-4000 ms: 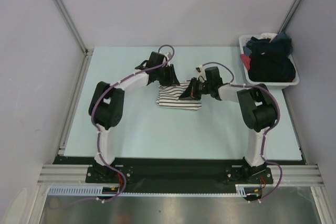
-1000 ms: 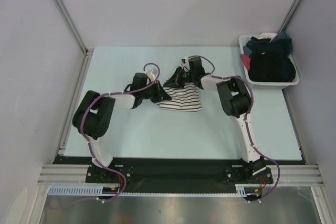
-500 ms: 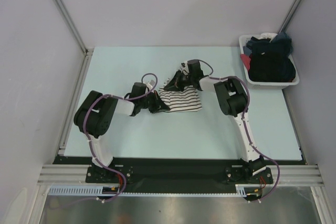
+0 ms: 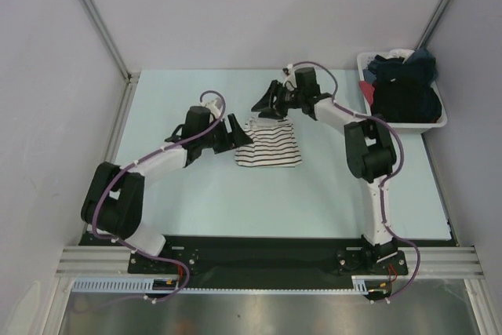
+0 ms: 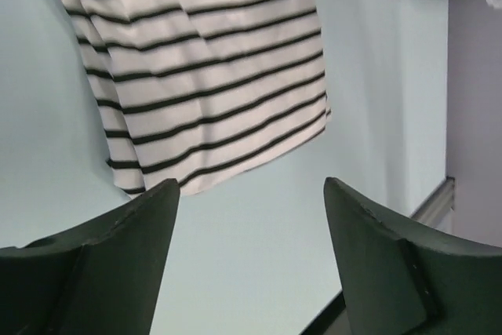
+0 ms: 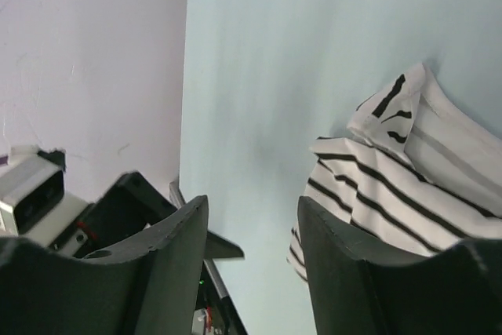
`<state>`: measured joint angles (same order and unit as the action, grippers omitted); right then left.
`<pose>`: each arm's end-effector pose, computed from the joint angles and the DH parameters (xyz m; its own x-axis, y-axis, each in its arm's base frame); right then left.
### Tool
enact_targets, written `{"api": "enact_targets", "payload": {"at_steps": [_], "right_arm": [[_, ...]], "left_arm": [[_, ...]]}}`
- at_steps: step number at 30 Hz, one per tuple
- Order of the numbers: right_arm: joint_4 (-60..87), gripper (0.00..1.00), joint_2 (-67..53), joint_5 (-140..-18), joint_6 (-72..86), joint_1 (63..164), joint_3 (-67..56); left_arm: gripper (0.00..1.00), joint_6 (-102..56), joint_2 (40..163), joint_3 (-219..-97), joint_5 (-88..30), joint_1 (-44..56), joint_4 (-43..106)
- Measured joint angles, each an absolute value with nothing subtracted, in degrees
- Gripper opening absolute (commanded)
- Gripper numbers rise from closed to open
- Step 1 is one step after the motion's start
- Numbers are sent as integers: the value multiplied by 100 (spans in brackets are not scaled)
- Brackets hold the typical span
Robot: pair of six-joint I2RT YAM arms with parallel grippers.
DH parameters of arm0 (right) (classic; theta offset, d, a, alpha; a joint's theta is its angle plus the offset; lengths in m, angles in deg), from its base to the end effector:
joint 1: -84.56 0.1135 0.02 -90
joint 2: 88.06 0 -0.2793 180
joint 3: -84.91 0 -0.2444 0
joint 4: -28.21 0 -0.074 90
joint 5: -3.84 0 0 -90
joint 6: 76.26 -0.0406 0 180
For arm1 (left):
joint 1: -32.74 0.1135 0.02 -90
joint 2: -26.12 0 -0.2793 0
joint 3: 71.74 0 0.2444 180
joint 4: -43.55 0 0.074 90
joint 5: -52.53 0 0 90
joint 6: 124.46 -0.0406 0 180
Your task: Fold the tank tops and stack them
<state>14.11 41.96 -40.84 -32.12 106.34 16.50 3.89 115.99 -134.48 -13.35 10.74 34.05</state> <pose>0.4702 0.2190 0.1950 -0.9345 0.1700 -0.3128 -0.2110 0.4430 0.8713 0.2960 -0.1375 0.2151 -0.8346 -0.2736 -0.4781 0.1633 0.7060 -0.6891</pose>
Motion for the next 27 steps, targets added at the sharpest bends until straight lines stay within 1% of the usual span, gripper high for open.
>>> {"api": "enact_targets", "payload": {"at_steps": [1,5,10,15,24,27], "right_arm": [[1276,56,3955,-4158,-3037,10579,1587],[649,49,3190,-4582,-2436,10381,1491],[-199,46,2775,-5476,-1711,10195,1471],[-1021,48,2795,-6352,-1206,10171,1381],[-1579,48,3343,-7133,-801,10171,1451],[-1690,47,3592,-7255,-758,10177,1565]], "left_arm": [[81,303,11516,-13590,-1482,1074,3226],[80,-22,11513,-14268,-2109,1074,2699],[73,-363,12176,-15140,-2732,1074,2140],[66,-661,12923,-15713,-3103,1074,1613],[67,-1015,13666,-16371,-3283,1074,1095],[65,-1078,13848,-16561,-3283,1074,1053]]}}
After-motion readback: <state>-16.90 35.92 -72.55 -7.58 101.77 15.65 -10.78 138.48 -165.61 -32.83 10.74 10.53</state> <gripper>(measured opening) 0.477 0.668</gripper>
